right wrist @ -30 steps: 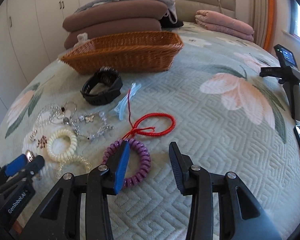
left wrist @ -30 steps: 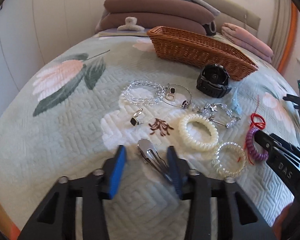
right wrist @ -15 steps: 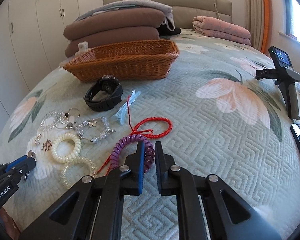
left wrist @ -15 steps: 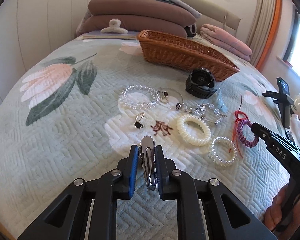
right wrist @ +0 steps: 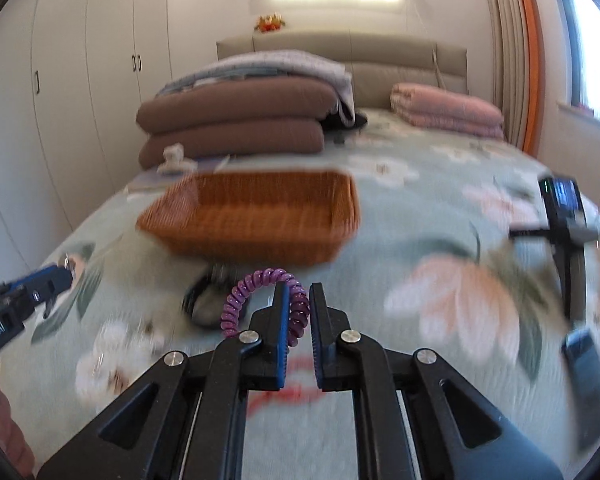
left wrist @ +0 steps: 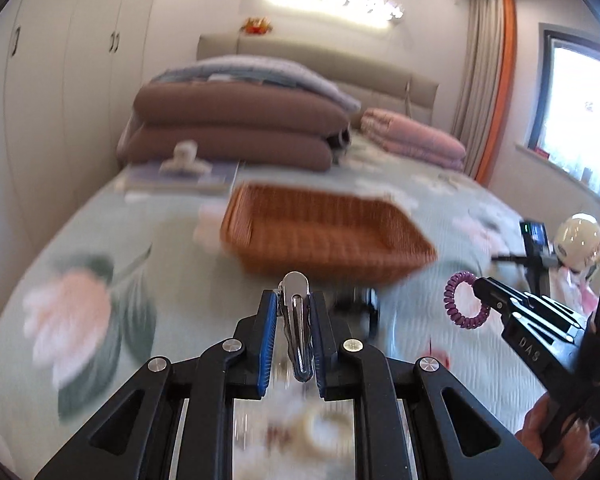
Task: Organize jewelry
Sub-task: 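Carry both items into the wicker basket and open both tools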
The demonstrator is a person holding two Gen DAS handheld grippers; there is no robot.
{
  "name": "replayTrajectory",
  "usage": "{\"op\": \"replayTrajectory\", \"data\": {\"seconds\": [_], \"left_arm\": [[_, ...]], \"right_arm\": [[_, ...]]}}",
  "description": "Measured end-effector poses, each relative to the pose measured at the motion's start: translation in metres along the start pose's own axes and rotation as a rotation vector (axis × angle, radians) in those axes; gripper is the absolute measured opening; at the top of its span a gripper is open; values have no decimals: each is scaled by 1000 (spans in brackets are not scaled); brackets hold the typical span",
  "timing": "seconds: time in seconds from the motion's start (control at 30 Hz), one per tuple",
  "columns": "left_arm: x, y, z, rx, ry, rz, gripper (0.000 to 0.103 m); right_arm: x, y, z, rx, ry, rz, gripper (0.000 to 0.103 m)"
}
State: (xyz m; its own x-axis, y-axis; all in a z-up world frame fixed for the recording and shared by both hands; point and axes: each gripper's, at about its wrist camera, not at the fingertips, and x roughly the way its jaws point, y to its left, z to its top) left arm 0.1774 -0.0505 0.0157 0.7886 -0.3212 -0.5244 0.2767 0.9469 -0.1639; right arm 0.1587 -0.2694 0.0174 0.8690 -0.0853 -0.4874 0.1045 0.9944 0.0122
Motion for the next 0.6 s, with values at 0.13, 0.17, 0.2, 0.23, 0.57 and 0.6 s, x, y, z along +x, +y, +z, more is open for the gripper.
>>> {"op": "replayTrajectory", "data": {"seconds": [0.13,0.17,0.2,0.23,0.57,0.6], "left_arm": [[41,1,36,-10,-29,-33,17],[52,2,43,-15,-23,-44,17],[71,4,53,-21,-13,-58,17],[82,4,58,-22,-4,-60,17],[189,-7,71,24,120,-76,17],[191,-8,69,29,117,-75,17]], "right_arm": [[34,5,35,-9,-47,-3,12],[44,6,44,-12,-50,-1,12],[56,8,52,-17,-41,10,12],[69,10,59,-18,-29,20,12],[166,10,71,-25,142,46,12],[169,11,67,-26,148,44,12]]}}
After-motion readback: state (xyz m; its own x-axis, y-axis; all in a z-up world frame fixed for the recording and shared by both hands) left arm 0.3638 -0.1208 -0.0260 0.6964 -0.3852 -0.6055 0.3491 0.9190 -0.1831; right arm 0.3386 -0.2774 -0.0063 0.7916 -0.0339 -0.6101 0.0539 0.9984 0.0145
